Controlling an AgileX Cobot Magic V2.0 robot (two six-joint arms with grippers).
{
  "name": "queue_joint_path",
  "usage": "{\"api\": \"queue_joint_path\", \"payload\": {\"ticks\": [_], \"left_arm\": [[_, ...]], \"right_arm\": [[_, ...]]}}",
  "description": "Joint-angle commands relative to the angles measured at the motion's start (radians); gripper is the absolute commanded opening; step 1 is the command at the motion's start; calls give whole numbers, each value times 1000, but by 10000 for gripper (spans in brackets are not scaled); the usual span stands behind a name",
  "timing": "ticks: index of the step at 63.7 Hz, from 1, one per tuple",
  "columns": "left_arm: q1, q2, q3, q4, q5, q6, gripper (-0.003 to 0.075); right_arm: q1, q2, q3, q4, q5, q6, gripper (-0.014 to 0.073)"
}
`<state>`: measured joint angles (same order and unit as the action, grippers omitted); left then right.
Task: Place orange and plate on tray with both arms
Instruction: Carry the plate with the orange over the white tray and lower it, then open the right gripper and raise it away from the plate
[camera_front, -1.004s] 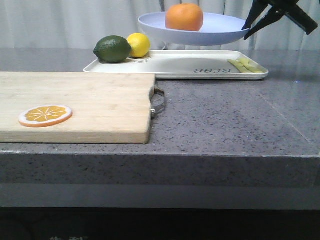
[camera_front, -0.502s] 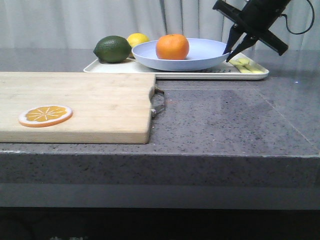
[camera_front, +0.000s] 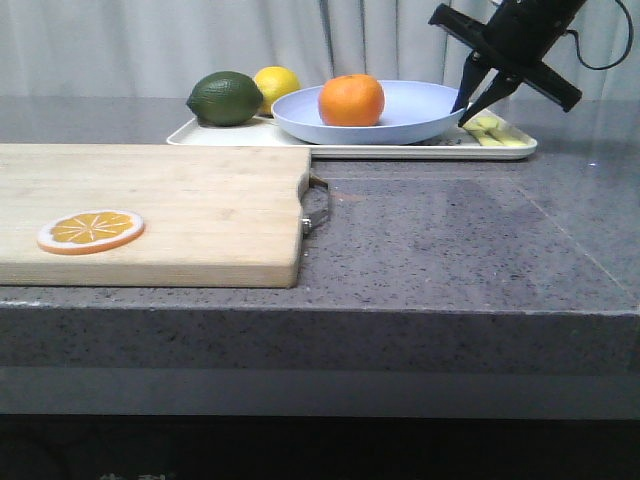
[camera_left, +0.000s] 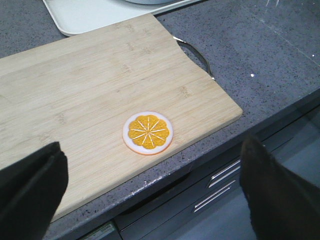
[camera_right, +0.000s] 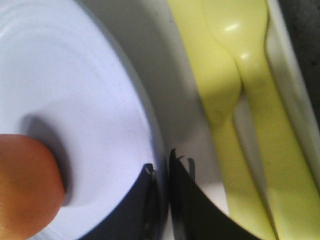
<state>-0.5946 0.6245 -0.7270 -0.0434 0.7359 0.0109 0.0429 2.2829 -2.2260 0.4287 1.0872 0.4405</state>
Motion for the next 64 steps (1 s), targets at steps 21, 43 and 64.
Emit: {"api": "queue_joint_path", "payload": {"ticks": [21, 43, 64], "left_arm": [[3, 0, -29, -12, -70, -1, 674], [3, 0, -29, -12, -69, -1, 674], [3, 0, -29, -12, -69, -1, 674]], "right_arm": [[-3, -76, -133, 36, 57, -15, 380], [0, -145, -253, -49, 249, -130, 380], [4, -377, -74, -50, 249, -321, 380]]}}
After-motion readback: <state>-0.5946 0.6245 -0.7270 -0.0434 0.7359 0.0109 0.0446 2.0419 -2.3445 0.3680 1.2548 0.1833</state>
